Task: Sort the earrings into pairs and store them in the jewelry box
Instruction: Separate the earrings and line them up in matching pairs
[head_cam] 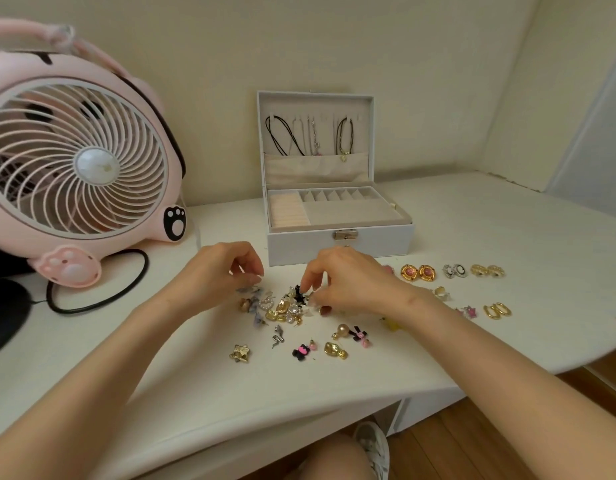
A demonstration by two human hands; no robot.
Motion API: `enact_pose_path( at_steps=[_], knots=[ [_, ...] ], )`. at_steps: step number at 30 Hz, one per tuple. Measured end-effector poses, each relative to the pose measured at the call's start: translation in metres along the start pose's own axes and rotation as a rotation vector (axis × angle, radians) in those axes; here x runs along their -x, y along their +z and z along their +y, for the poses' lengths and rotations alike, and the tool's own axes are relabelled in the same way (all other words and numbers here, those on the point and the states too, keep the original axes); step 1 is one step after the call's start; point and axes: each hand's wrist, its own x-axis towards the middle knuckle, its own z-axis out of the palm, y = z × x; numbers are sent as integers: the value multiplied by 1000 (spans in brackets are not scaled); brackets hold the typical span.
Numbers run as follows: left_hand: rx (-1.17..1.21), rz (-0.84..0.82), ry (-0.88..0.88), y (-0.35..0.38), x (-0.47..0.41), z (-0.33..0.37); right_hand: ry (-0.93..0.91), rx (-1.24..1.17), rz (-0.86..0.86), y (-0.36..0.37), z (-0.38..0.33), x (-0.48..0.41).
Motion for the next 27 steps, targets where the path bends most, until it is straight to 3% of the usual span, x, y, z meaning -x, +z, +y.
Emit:
enact_pose_path(
  at_steps=[9,12,14,18,27],
  knots=[
    [-96,-175,-73,-7,2,-1,42,-68,-42,3,2,-1],
    [-124,-227,-86,-8,2,-2,44,-120,37,-3,2,-4],
    [-133,-236,-88,-9,3,-2,28,-138,66,-4,0,-7],
    [-149,-249,-100,-12,4,-4,21,-103,-55,2,-5,-11],
    [-144,-276,-105,-13,6,1,35,-136,-13,5,-6,-13]
  ],
)
